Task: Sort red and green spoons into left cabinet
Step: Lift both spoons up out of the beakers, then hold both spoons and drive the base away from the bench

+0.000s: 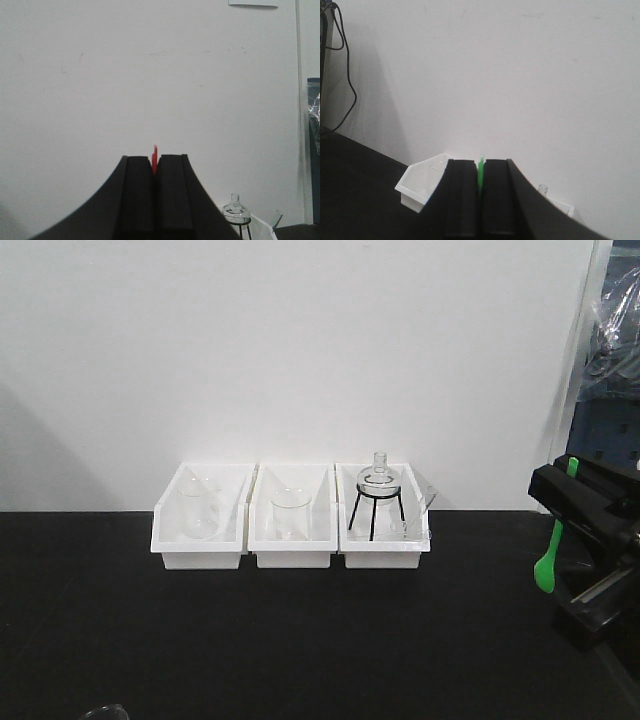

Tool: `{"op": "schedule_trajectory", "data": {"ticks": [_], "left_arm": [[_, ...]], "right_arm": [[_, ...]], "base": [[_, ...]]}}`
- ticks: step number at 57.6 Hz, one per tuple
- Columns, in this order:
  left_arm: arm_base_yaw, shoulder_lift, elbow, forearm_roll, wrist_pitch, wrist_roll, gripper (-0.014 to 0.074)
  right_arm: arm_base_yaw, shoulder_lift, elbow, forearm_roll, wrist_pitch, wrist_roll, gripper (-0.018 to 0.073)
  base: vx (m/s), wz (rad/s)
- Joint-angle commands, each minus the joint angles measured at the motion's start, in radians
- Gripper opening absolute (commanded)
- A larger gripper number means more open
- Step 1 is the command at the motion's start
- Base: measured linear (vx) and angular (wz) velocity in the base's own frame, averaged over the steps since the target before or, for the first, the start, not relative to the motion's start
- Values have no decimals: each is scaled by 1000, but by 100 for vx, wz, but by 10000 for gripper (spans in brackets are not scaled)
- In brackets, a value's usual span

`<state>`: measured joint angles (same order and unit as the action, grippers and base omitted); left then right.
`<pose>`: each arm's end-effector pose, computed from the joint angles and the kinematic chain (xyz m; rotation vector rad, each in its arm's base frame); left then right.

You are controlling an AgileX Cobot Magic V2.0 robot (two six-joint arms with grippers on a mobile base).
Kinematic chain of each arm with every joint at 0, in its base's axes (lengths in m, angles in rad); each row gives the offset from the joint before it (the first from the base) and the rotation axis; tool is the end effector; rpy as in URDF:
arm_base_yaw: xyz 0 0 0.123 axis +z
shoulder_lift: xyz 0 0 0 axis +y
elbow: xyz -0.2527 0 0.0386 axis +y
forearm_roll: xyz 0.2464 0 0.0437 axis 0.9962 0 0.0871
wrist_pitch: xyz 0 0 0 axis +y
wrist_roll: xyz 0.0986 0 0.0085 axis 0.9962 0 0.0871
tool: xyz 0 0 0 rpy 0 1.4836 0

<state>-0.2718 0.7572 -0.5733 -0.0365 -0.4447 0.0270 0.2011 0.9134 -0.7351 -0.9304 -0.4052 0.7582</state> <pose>0.1798 -0.0485 0.3561 0.1489 1.2173 -0.2326 0.2085 0.0743 0.3608 -0.4946 1.3367 0.2843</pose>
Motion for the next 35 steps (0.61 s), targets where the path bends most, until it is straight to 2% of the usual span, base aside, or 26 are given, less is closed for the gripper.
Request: {"op": "schedule_trajectory", "data": {"ticks": [1, 35], "left_arm": [[-8, -9, -30, -3, -69, -6, 111], [-8, -9, -30, -3, -69, -6, 111]], "right_arm": [[0, -12, -30, 21, -37, 5, -9], [0, -12, -30, 21, -37, 5, -9]], "base": [[0, 0], [0, 0]]}}
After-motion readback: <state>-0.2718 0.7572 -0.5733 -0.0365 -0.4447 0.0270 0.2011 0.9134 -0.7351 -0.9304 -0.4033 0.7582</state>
